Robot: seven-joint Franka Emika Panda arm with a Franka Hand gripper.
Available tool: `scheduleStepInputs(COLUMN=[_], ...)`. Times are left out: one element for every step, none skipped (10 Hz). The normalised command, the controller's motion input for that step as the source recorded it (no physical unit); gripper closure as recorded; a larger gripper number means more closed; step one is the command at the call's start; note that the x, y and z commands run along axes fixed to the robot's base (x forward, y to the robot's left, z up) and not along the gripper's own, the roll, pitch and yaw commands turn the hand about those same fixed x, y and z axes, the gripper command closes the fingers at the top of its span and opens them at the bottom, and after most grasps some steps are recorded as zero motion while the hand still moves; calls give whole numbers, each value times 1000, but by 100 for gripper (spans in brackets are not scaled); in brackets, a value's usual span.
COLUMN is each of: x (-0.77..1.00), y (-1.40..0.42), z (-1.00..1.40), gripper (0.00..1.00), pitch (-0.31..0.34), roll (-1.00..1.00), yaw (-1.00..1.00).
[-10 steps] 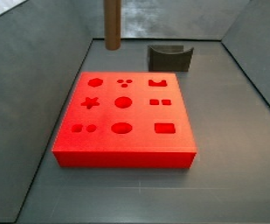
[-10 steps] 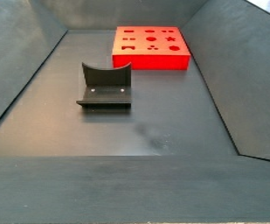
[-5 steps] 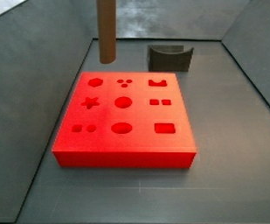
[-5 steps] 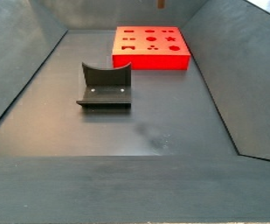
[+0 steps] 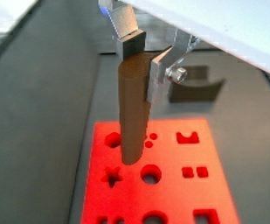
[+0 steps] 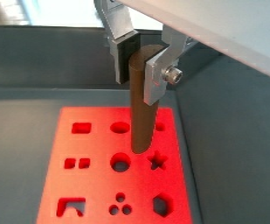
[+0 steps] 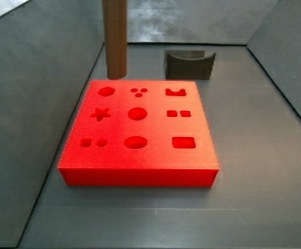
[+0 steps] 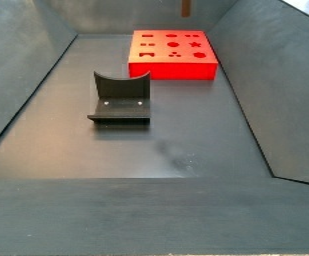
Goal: Pick up the oval object. Move up. Move to above the board. Insert the oval object.
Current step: Insert the oval object.
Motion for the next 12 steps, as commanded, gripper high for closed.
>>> scheduleStepInputs(x=[0,180,420,534,454,74,71,57,43,37,97,206], y=[-209,-360,-423,-440,-409,-317,-291,-251,-186,-174,-183,-240], z=[-100,-80,-80,-137,-189,-260,-260,-277,-326,-349,-360,-189], gripper=[100,100,100,100,100,100,100,100,100,100,100,100], pitch=[0,0,3,0,0,-29,-21,-21,-13,-9,0,0], roll=[0,0,0,6,11,26,19,16,24,33,46,54], yaw=[-940,-706,-471,-383,-497,-871,-889,-909,-943,-943,-869,-686])
